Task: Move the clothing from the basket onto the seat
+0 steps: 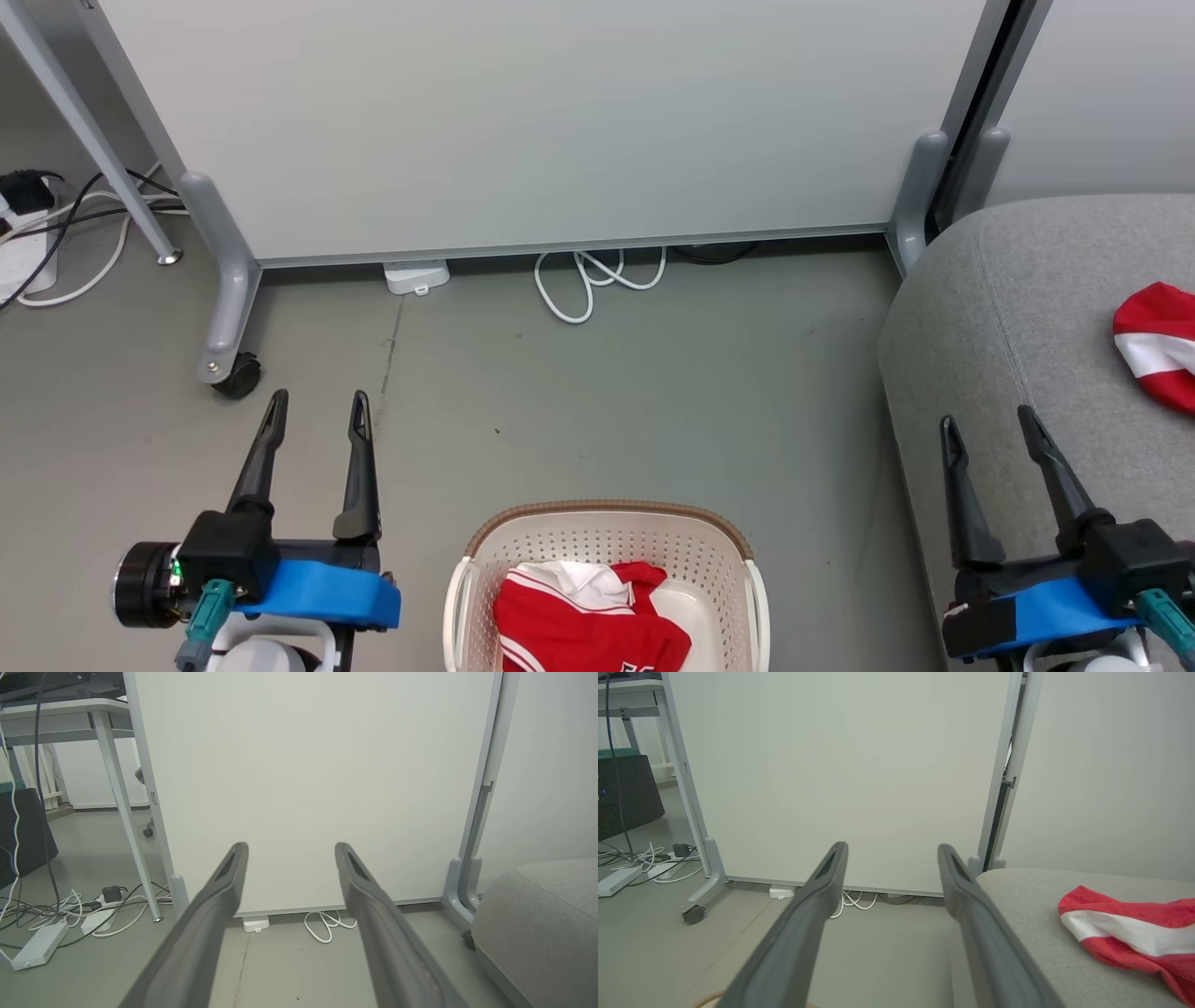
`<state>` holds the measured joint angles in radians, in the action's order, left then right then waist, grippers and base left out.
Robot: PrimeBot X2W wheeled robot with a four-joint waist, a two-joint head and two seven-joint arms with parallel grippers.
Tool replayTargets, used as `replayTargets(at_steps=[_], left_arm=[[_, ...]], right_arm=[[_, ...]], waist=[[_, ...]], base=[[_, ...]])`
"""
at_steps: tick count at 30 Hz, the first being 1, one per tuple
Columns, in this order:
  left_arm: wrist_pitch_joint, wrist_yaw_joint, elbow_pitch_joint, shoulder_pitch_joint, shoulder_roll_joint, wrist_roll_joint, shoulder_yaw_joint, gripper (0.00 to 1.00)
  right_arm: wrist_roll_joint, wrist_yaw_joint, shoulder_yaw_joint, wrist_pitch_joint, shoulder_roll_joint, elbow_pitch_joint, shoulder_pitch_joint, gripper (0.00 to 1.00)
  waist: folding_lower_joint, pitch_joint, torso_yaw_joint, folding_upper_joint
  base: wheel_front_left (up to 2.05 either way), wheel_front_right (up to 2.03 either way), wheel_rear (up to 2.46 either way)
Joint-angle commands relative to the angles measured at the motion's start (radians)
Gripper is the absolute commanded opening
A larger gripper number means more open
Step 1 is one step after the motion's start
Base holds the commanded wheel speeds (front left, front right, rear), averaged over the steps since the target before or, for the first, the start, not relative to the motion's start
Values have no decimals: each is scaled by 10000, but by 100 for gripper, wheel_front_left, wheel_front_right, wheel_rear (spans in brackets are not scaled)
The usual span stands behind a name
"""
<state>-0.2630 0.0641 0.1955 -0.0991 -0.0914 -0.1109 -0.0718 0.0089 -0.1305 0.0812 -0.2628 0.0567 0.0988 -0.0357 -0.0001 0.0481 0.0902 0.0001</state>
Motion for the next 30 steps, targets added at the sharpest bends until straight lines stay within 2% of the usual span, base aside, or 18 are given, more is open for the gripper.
replayTargets(at_steps=[1,23,30], left_arm=[[-26,72,79,136,35,86,83,100],[-26,474,513,305,283,420,389,100],[-26,603,1141,-500,234,404,-139,100]], right_arm=[[-5,-5,-22,-32,-38,123,145,100],[277,-5,-199,-32,-70,816,229,100],[252,-5,-321,-32,-70,674,-256,100]], waist=[[1,-43,21,-1],[1,-224,43,-1],[1,275,-171,-1]], base=[[0,0,0],[0,0,0],[0,0,0]])
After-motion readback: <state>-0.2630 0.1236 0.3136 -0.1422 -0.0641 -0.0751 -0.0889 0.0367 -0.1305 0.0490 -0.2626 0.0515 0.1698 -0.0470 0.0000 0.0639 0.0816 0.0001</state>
